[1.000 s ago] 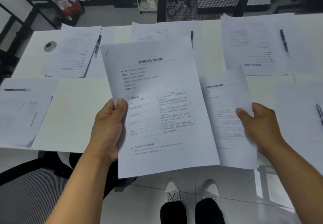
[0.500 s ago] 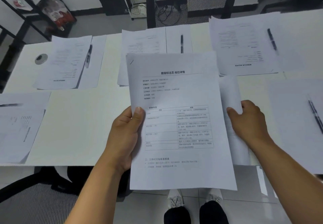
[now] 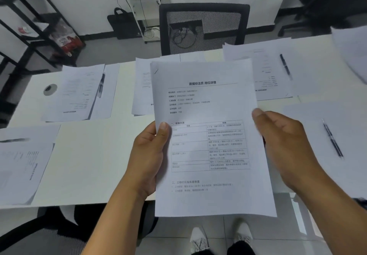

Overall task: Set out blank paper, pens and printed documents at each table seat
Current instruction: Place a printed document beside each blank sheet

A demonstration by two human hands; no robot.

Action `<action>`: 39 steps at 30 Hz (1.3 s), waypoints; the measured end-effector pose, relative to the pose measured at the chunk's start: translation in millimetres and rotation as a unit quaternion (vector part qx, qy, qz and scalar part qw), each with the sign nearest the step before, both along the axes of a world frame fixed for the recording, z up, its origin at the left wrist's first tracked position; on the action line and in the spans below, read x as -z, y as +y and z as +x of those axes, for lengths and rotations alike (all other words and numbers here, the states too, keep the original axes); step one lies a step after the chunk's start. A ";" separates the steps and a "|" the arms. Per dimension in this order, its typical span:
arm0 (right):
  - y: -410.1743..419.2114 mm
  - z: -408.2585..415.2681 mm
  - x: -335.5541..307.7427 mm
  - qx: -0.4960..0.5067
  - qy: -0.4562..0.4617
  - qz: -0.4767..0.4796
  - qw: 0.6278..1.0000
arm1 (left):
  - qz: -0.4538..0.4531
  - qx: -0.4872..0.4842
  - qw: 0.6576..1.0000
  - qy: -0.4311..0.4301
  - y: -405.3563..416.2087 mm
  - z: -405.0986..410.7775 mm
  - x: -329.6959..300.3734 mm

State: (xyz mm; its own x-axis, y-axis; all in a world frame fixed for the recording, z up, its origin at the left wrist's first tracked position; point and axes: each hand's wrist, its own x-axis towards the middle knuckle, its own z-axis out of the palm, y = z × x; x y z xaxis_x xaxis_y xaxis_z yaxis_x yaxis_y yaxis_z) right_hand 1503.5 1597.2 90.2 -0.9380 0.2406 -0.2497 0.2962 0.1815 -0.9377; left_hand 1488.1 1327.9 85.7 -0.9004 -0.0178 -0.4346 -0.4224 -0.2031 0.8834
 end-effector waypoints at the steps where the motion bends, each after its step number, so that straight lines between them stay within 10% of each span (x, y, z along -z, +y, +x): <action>1: -0.9 3.1 -7.9 0.001 0.015 0.019 1.000 | 0.000 0.001 1.000 0.005 1.0 0.1 -6.6; 39: 184.2 188.9 -224.1 0.226 0.220 0.176 0.932 | 0.083 0.198 0.955 0.207 224.2 74.1 -226.2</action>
